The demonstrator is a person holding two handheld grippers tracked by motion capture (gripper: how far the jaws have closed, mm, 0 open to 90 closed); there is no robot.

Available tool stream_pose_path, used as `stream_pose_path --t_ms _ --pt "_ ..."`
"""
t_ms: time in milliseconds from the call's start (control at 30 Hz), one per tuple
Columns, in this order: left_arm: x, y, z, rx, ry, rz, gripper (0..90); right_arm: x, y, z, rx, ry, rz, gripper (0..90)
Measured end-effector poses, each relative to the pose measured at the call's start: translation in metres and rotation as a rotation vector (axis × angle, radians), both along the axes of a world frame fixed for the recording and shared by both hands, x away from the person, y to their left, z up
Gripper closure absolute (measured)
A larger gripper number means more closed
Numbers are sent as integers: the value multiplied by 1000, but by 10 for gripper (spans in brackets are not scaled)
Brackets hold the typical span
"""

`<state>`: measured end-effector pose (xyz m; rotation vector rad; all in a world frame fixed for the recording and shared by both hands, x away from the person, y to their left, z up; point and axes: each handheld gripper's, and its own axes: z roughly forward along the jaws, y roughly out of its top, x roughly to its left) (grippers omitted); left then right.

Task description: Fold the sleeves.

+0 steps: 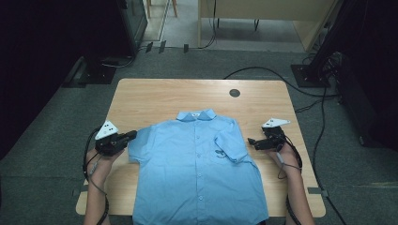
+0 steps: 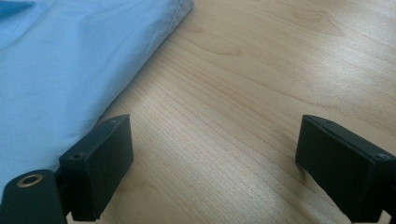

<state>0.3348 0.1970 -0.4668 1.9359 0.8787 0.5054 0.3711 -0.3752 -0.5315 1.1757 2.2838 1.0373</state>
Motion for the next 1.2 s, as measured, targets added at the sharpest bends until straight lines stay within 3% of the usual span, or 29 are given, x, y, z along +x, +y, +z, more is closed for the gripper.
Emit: stream_pose_path --t_ms 400,867,967,1200 --pt "-3 -13 8 -4 -21 -38 881 0 0 0 0 0 0 108" --pt "-4 -32 9 27 -28 -83 881 0 0 0 0 0 0 108" --pt "-3 -38 8 1 -15 -100 880 0 0 0 0 0 0 108" --pt "-2 -42 7 -1 -6 -99 880 0 0 0 0 0 0 108"
